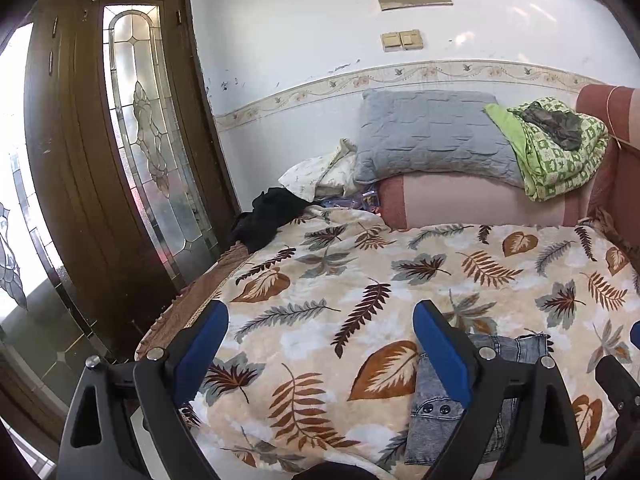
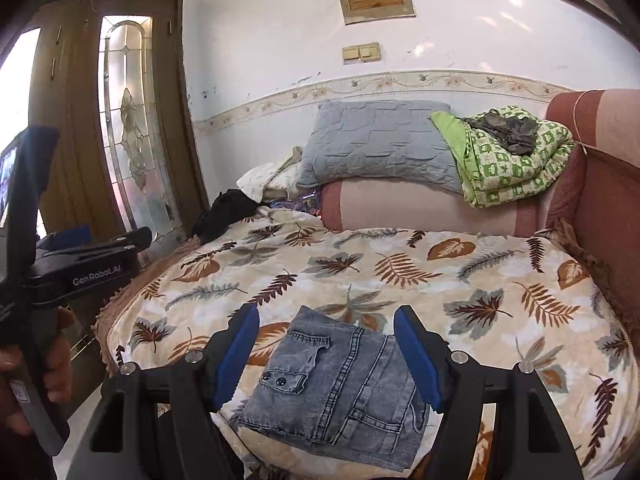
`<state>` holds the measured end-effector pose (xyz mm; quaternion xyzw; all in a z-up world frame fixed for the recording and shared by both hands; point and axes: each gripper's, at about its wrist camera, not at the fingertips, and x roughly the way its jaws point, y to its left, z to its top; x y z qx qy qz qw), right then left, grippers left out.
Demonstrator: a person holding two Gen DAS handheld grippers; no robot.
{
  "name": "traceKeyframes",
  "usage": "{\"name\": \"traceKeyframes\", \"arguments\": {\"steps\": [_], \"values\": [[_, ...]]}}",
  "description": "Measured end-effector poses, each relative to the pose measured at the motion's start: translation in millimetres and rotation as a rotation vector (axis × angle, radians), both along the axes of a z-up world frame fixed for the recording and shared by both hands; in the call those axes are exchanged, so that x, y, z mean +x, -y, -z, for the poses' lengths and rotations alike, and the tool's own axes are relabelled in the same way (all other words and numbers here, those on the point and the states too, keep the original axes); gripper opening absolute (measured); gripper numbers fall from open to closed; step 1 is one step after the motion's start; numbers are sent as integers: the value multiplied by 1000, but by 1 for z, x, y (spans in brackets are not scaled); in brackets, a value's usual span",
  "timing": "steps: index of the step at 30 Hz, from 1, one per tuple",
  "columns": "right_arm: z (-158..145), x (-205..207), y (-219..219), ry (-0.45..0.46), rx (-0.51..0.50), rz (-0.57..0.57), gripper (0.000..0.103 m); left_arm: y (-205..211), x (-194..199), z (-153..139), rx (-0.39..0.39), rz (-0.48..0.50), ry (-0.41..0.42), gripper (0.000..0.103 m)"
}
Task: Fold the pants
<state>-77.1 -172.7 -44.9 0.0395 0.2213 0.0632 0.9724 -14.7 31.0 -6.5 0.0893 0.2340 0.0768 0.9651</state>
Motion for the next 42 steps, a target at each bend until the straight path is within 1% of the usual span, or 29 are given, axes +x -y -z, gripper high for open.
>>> {"name": "traceKeyframes", "arguments": {"steps": [18,36,42], "values": [[11,12,-1,-65,-5,14,74,-5,8,9,-19,24,-49,94],[14,17,-4,-78,-8,5,74,-9,9,14,-25,12,-61,94],[15,18,-4,-79,-7,7,74,-9,11,18,-35,12,-86,94]]}}
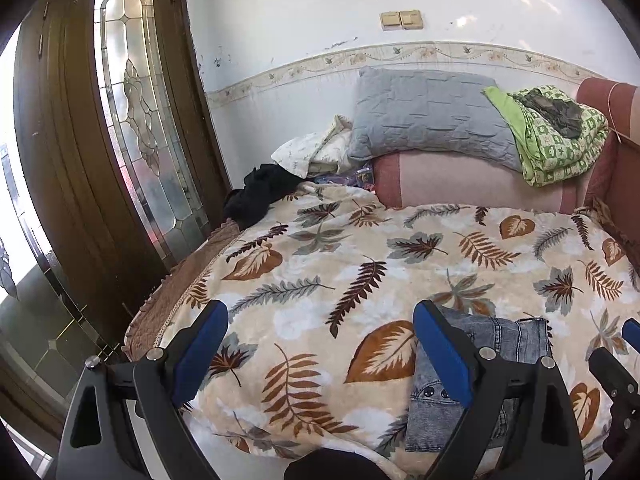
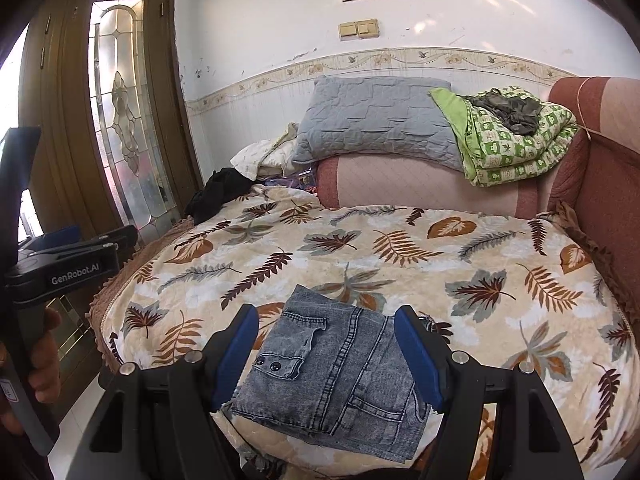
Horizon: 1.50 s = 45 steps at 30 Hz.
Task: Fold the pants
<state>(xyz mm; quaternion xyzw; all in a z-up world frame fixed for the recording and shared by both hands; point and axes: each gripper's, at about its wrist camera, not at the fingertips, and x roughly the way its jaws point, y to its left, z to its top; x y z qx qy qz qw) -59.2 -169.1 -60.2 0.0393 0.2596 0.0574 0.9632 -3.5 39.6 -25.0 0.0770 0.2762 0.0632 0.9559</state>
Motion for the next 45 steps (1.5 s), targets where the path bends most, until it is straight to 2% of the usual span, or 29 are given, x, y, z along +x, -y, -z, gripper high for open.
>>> {"name": "traceKeyframes", "arguments": {"steps": [16,27,36,45], "values": [[11,9,-9,-37,-17,-12,74,-8,-1,4,-14,-16,11,94],[20,18,-12,-69,-27,-9,74,-1,1,14,25,34,24,94],[27,26,-17,-94,-33,-21,74,-1,3,17,-4,69,23,94],[24,22,-14,-80,-24,-13,74,1,-5,16,-6,77,23,94]]}}
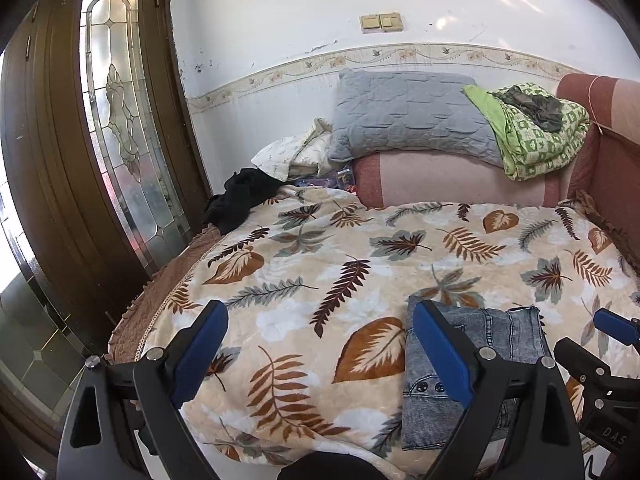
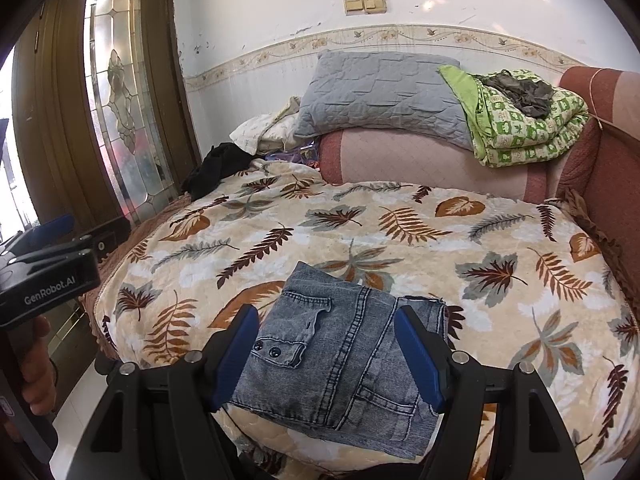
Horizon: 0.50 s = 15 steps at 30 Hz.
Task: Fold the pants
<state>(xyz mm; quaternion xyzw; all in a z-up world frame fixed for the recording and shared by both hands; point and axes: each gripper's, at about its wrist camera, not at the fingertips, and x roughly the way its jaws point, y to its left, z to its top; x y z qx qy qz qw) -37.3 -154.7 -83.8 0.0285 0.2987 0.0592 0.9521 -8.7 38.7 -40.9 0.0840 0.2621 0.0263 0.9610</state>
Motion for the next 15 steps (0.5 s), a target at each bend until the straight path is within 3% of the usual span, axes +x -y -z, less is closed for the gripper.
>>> {"name": "traceKeyframes", "arguments": {"steps": [15], "values": [[-9,-14,3,36,3,6,74,2,-10,-8,-10,22,7,94]]}}
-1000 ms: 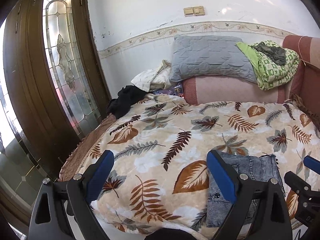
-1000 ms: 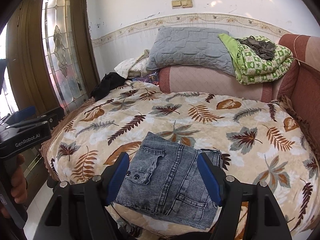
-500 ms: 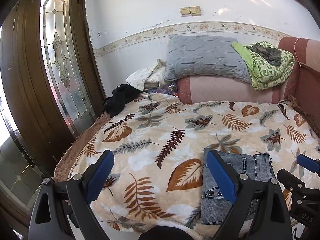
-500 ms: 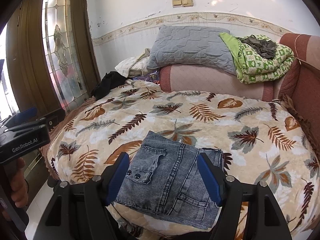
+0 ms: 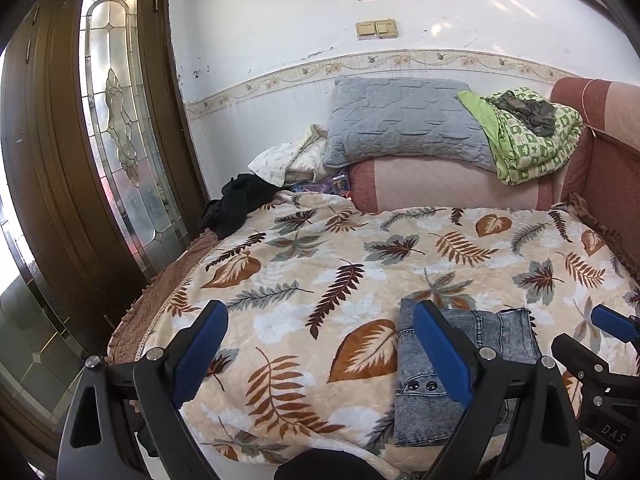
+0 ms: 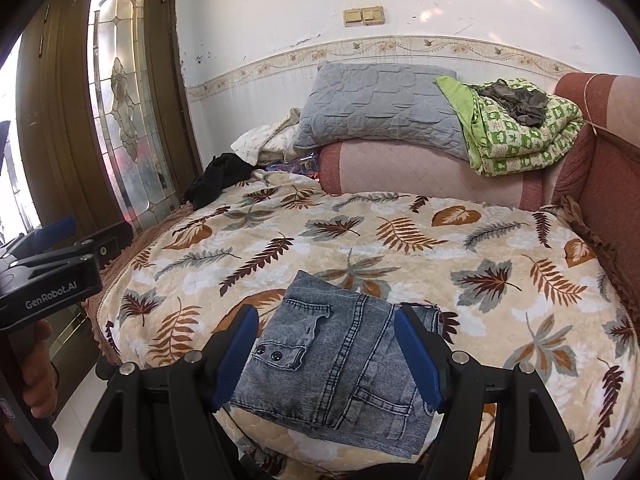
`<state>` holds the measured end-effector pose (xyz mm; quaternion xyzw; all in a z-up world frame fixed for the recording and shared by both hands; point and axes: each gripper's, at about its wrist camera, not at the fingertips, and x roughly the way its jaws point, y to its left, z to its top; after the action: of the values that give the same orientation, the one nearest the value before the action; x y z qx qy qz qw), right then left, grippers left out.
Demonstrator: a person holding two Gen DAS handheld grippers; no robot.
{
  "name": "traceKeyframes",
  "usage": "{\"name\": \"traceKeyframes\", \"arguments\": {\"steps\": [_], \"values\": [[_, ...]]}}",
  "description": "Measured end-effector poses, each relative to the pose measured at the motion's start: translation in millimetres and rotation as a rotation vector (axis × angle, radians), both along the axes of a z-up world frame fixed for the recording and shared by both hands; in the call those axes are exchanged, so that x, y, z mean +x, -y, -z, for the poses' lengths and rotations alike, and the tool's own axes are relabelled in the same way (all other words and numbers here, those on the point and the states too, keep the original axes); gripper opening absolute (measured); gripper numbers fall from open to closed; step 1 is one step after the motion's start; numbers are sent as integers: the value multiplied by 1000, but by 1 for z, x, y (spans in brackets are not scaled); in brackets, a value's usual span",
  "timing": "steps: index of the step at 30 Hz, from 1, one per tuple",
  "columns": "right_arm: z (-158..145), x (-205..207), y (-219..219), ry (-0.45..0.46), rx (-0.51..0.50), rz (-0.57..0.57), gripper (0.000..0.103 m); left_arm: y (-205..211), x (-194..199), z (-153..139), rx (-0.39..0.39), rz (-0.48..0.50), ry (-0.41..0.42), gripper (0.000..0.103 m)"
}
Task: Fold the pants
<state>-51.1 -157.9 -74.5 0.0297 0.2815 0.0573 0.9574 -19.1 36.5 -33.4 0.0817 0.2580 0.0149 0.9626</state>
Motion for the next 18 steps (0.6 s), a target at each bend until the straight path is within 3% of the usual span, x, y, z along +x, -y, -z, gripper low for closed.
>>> {"name": "traceKeyframes", "arguments": {"steps": [5,8,12,18], "values": [[0,0,1,-2,-2,1,74,-3,6,6,-7,-3,-22,94],[6,4,2,-28,-6,-7,74,-4,20,26,22,-35,-62,94],[35,18,14,-120,-2,7,74,-7,55,84,2,-31,-310,94],[100,52,53,-317,32,57,74,4,90,152,11,-33,-531,94]]}}
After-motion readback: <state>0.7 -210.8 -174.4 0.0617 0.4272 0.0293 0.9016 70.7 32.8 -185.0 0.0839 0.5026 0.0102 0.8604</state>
